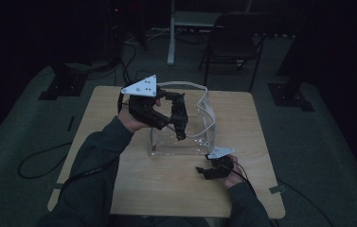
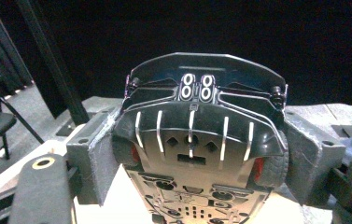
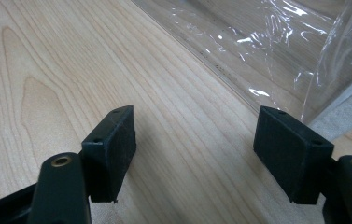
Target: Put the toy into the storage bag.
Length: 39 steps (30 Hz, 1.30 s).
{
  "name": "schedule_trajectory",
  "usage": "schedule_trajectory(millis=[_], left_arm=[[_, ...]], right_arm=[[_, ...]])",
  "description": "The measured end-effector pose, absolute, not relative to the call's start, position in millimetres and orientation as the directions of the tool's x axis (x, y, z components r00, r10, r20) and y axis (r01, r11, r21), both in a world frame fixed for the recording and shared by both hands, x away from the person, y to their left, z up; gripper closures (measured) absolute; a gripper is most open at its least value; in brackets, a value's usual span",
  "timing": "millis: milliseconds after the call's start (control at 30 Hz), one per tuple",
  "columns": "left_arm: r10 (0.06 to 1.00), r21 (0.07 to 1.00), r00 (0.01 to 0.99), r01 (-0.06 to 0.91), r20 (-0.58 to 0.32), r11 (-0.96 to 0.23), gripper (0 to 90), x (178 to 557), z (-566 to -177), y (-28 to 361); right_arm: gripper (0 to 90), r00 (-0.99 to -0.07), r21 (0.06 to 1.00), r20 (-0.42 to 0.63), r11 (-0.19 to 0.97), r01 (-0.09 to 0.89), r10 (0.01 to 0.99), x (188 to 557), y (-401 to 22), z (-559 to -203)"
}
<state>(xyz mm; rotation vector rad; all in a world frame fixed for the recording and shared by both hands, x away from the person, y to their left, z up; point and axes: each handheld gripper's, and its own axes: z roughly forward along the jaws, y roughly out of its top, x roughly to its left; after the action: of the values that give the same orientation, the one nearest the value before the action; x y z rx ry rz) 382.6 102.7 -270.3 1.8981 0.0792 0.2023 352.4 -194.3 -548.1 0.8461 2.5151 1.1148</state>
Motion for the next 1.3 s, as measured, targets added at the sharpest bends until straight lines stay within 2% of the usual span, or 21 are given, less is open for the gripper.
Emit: schedule_trajectory(millis=[267, 733, 1300], left_arm=[[0.211, 0.943, 0.971, -0.04, 0.115, -0.33, 23.8, 401, -269, 110], [0.308, 0.949, 0.949, 0.03, 0.072, -0.314, 23.9, 430, -290, 125], [0.351, 0.921, 0.934, 0.085, 0.059, -0.38, 23.8, 445, -314, 136]], right_arm=[[29.1, -0.8, 0.741, 0.0, 0.537, 0.403, 0.601, 352, -194, -548], [29.2, -0.802, 0.742, 0.0, 0.538, 0.401, 0.598, 352, -194, -548], [29.2, -0.804, 0.743, 0.002, 0.537, 0.399, 0.595, 352, -194, -548]])
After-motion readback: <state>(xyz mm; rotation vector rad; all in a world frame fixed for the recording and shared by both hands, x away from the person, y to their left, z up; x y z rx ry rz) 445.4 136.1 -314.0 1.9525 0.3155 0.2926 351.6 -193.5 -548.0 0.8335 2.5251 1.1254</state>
